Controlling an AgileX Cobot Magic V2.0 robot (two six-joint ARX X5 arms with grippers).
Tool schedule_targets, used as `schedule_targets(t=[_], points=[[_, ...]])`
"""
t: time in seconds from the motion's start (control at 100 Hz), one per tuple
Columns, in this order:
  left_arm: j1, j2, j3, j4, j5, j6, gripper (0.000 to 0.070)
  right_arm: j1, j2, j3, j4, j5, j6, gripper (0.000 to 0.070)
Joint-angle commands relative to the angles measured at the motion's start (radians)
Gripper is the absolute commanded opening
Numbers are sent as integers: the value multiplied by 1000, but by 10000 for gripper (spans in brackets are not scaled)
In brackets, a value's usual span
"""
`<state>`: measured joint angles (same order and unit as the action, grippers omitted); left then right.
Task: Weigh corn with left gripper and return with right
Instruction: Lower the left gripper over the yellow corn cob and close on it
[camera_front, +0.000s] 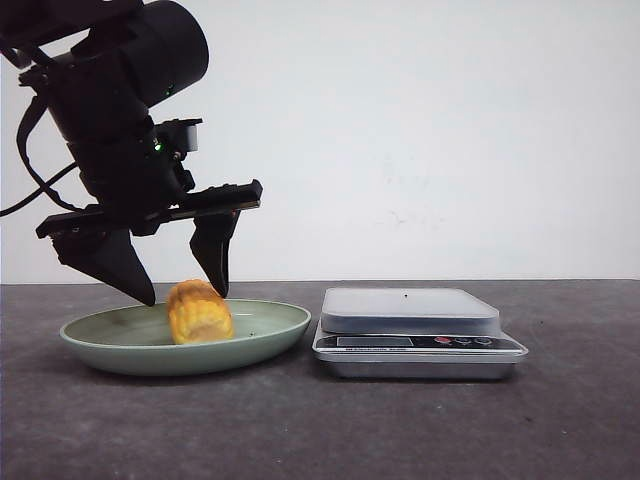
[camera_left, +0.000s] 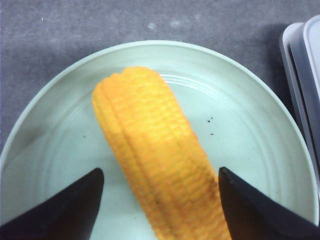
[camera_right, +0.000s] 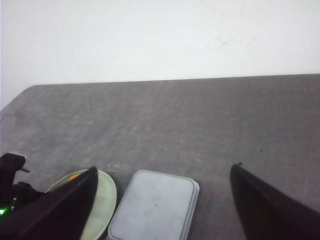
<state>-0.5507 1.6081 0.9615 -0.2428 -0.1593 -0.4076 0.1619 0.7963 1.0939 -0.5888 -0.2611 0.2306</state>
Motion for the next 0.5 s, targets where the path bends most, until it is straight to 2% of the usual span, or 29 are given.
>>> schedule_targets(t=[0.0, 0.27, 0.33, 0.38, 0.47, 0.49], points=[[-12, 22, 14, 7, -5, -6, 444, 2, 6, 19, 11, 0, -14, 537], [-39, 48, 14, 4, -5, -13, 433, 2, 6, 19, 11, 0, -14, 537], [-44, 48, 14, 13, -6, -13, 413, 2, 6, 19, 10, 0, -14, 537], [-46, 48, 14, 24, -5, -13, 317, 2, 6, 19, 10, 0, -14, 537], [-46, 48, 14, 26, -5, -12, 42, 2, 6, 19, 9, 0, -14, 537], [-46, 48, 14, 26, -5, -11, 0, 2, 6, 19, 9, 0, -14, 537]])
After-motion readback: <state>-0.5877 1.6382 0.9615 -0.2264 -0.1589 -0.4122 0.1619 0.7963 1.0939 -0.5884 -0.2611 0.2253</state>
